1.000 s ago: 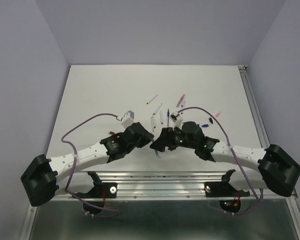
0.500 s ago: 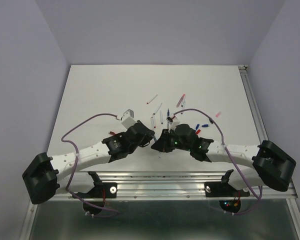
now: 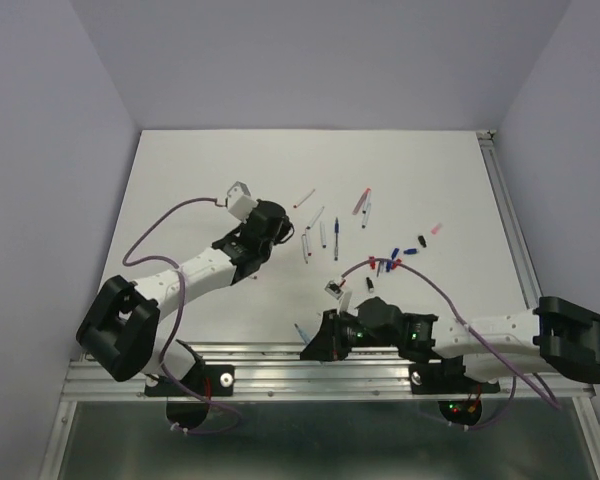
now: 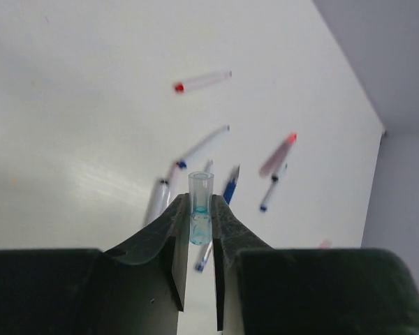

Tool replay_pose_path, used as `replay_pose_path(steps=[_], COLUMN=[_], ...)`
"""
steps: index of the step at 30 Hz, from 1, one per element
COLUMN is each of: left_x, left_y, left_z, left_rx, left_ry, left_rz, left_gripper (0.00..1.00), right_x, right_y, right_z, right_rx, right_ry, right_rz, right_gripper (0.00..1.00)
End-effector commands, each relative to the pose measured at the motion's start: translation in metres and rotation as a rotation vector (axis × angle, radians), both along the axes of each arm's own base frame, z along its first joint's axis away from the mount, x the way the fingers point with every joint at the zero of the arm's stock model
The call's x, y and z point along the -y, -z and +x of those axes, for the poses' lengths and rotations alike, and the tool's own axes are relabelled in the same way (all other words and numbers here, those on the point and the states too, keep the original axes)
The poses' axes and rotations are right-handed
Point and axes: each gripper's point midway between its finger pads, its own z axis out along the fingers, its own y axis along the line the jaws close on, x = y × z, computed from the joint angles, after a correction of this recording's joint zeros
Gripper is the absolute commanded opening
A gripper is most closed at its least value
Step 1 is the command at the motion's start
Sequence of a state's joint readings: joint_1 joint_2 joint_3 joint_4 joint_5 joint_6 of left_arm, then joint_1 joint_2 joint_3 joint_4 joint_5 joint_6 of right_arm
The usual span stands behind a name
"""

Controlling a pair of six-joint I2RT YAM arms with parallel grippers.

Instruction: Open the pen caps

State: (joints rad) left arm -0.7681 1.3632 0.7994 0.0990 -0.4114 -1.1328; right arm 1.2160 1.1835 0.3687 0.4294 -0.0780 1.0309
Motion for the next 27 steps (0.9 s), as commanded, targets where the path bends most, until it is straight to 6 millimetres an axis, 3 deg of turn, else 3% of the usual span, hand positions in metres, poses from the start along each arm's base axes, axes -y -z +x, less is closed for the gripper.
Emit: replay_pose_path(steps=[1,6,7,10,12,13,17,19,27], left_x=[-0.045,-0.055,-0.055,-0.044,-0.030,-0.025,-0.016,-0.015,-0.017], left_y=[-0.053,-0.052,-0.055,-0.047,-0.035,-0.028,0.011,0.020,0.040], left_z=[0.056,0.061,0.060,0.053,0.044,0.040,0.023,0.018,0.001], left_rx=[0.197,0.185,0.190,0.172,0.140,0.122,0.011,-0.011,-0.049], left_ry=[-0.242,-0.238,-0.212,-0.074,0.056,0.098,0.225,0.243,0.301], left_rz=[0.018,0.034,0.041,0.100,0.144,0.154,0.204,0.206,0.217], left_gripper=[0.00,0.00,0.00,0.00,0.00,0.00,0.00,0.00,0.00], right_x=[-0.007,0.002,0.008,0.021,0.040,0.057,0.101,0.122,0.137], right_y=[-0.041,-0.032,-0.021,-0.025,-0.020,-0.006,-0.005,0.002,0.000], right_z=[-0.045,-0.033,-0.024,-0.006,0.017,0.028,0.069,0.085,0.132], right_rx=[-0.015,-0.023,-0.015,0.021,0.045,0.050,0.102,0.131,0.194], right_ry=[-0.182,-0.097,-0.039,0.067,0.191,0.261,0.467,0.533,0.609], right_rz=[0.165,0.082,0.028,-0.005,-0.077,-0.166,-0.313,-0.407,-0.527], right_gripper=[0.01,0.01,0.01,0.01,0.01,0.01,0.01,0.01,0.01])
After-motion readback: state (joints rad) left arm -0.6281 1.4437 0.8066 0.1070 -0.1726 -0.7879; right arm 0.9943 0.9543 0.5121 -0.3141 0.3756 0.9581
